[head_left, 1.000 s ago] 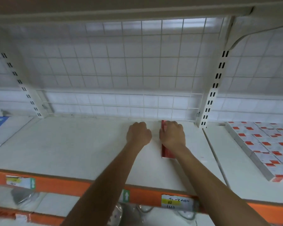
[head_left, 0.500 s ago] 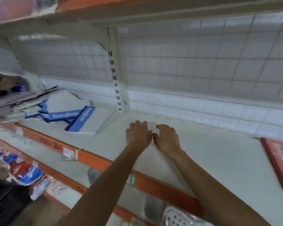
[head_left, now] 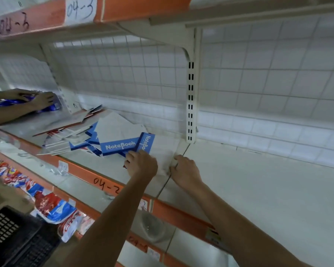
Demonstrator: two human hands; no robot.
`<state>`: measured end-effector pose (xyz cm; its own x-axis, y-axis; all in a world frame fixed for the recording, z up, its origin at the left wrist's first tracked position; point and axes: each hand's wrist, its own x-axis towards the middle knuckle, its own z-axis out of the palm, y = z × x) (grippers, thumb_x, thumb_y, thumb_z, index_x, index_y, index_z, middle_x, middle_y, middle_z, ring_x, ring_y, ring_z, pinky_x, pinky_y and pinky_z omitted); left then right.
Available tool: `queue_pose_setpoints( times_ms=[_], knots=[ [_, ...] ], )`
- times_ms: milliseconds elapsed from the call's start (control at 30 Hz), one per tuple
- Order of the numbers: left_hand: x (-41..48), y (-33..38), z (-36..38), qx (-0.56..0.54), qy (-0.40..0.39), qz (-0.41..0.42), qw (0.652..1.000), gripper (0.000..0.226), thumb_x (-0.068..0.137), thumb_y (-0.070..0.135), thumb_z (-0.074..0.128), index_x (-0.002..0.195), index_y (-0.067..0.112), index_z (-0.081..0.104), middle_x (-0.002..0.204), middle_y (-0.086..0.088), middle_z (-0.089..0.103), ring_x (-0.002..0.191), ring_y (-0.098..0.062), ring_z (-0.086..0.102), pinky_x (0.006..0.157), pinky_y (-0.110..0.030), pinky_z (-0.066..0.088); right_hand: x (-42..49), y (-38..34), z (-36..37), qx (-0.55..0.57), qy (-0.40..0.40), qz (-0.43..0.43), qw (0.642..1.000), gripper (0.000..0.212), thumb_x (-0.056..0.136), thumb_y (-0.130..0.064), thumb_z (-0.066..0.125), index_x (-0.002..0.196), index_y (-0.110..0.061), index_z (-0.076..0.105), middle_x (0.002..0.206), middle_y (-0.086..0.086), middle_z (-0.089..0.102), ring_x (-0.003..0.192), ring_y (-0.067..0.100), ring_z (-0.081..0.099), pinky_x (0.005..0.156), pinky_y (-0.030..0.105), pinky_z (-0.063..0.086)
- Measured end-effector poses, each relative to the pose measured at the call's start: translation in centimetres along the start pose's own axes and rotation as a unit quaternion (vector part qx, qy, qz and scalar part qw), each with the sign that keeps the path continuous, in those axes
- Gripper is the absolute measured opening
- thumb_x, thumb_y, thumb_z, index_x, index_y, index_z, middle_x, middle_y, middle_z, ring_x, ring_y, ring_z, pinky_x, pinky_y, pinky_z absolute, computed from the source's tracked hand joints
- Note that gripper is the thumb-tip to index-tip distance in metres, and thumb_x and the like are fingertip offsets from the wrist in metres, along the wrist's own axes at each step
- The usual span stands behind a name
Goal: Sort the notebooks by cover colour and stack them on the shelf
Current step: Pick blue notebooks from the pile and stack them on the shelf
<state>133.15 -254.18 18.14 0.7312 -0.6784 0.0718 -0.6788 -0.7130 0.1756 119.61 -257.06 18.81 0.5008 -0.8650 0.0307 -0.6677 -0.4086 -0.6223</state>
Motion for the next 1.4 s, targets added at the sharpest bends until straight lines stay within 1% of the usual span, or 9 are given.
queue_pose_setpoints(
  times_ms=[333, 500, 600, 733, 800, 900, 1067, 1200, 1400],
  knots=[
    [-1.3, 0.3, -0.8, -0.177, 0.078, -0.009, 0.981, 0.047, 0.091, 0.021, 0.058, 0.129, 0.004, 0.037, 0.125, -0.017, 0.044, 0.112, -0.028, 0.051, 0.094, -0.036, 0.045, 0.3, -0.2, 0.3, 0.052, 0.01, 0.064, 0.997, 0.049, 0.093, -0.027, 0.048, 0.137, -0.007, 0.038, 0.134, 0.015, 0.046, 0.123, 0.031, 0.043, 0.1, 0.034, 0.036],
    [-3.6, 0.7, -2.5, -0.541, 0.068, 0.047, 0.837, 0.021, 0.095, 0.009, 0.05, 0.116, 0.013, 0.051, 0.099, -0.001, 0.058, 0.086, -0.009, 0.059, 0.067, -0.021, 0.048, 0.1, 0.6, -2.7, 0.234, 0.055, 0.152, 0.959, 0.077, 0.085, -0.043, 0.061, 0.143, -0.006, 0.027, 0.14, 0.012, 0.041, 0.124, 0.028, 0.047, 0.099, 0.033, 0.039],
    [-4.7, 0.7, -3.4, -0.634, 0.067, 0.111, 0.762, 0.015, 0.096, 0.007, 0.047, 0.098, 0.019, 0.055, 0.088, 0.005, 0.061, 0.074, 0.001, 0.059, 0.063, -0.014, 0.047, 0.1, 1.3, -4.0, 0.37, 0.039, 0.129, 0.919, 0.05, 0.083, -0.033, 0.068, 0.125, -0.011, 0.053, 0.123, 0.006, 0.062, 0.101, 0.021, 0.064, 0.085, 0.034, 0.053],
    [-2.8, 0.2, -2.7, -0.504, 0.098, 0.091, 0.853, 0.021, 0.102, 0.028, 0.04, 0.087, 0.018, 0.051, 0.081, 0.008, 0.057, 0.074, -0.001, 0.055, 0.07, -0.027, 0.048, -0.5, 1.6, -4.8, 0.43, 0.055, 0.052, 0.9, 0.017, 0.089, -0.012, 0.061, 0.102, -0.023, 0.064, 0.105, 0.001, 0.07, 0.088, 0.017, 0.066, 0.073, 0.029, 0.053],
    [-0.4, -0.8, -1.6, -0.278, 0.118, 0.08, 0.95, 0.024, 0.099, 0.034, 0.043, 0.106, 0.012, 0.051, 0.1, -0.002, 0.059, 0.093, -0.011, 0.056, 0.082, -0.031, 0.045, -0.4, 1.9, -4.8, 0.395, 0.094, 0.031, 0.913, 0.019, 0.09, -0.012, 0.059, 0.102, -0.027, 0.062, 0.103, -0.003, 0.068, 0.089, 0.016, 0.065, 0.069, 0.027, 0.05],
    [1.3, -2.2, 0.2, -0.138, 0.012, -0.022, 0.99, 0.061, 0.09, 0.049, 0.05, 0.133, 0.007, 0.035, 0.134, -0.019, 0.041, 0.124, -0.033, 0.042, 0.103, -0.045, 0.038, -0.2, 2.6, -4.5, 0.383, 0.12, 0.046, 0.915, 0.023, 0.09, -0.013, 0.059, 0.107, -0.027, 0.061, 0.108, -0.002, 0.068, 0.097, 0.019, 0.065, 0.085, 0.035, 0.052],
    [3.6, -3.5, 1.3, -0.051, 0.02, -0.01, 0.998, 0.082, 0.086, 0.057, 0.054, 0.138, 0.0, 0.028, 0.134, -0.021, 0.043, 0.121, -0.033, 0.048, 0.1, -0.042, 0.043, 0.8, 2.2, -2.7, 0.372, 0.147, 0.089, 0.912, 0.021, 0.089, -0.016, 0.06, 0.108, -0.025, 0.061, 0.105, -0.001, 0.067, 0.094, 0.021, 0.063, 0.086, 0.037, 0.051],
    [5.3, -3.3, 0.5, -0.158, -0.052, -0.013, 0.986, 0.047, 0.086, 0.039, 0.062, 0.118, 0.007, 0.05, 0.105, -0.011, 0.061, 0.086, -0.022, 0.064, 0.08, -0.035, 0.055, 1.4, 1.7, -1.6, 0.374, 0.148, 0.116, 0.908, 0.025, 0.087, -0.015, 0.062, 0.111, -0.021, 0.061, 0.108, 0.0, 0.068, 0.101, 0.025, 0.064, 0.094, 0.045, 0.05],
    [3.5, -2.4, -1.6, -0.472, -0.081, 0.066, 0.875, 0.022, 0.102, 0.028, 0.036, 0.113, 0.011, 0.046, 0.106, -0.009, 0.059, 0.088, -0.02, 0.061, 0.071, -0.032, 0.048, 2.0, 1.5, -1.2, 0.398, 0.152, 0.139, 0.894, 0.021, 0.085, -0.012, 0.063, 0.104, -0.021, 0.064, 0.107, 0.004, 0.069, 0.096, 0.024, 0.066, 0.091, 0.042, 0.052]
  ],
)
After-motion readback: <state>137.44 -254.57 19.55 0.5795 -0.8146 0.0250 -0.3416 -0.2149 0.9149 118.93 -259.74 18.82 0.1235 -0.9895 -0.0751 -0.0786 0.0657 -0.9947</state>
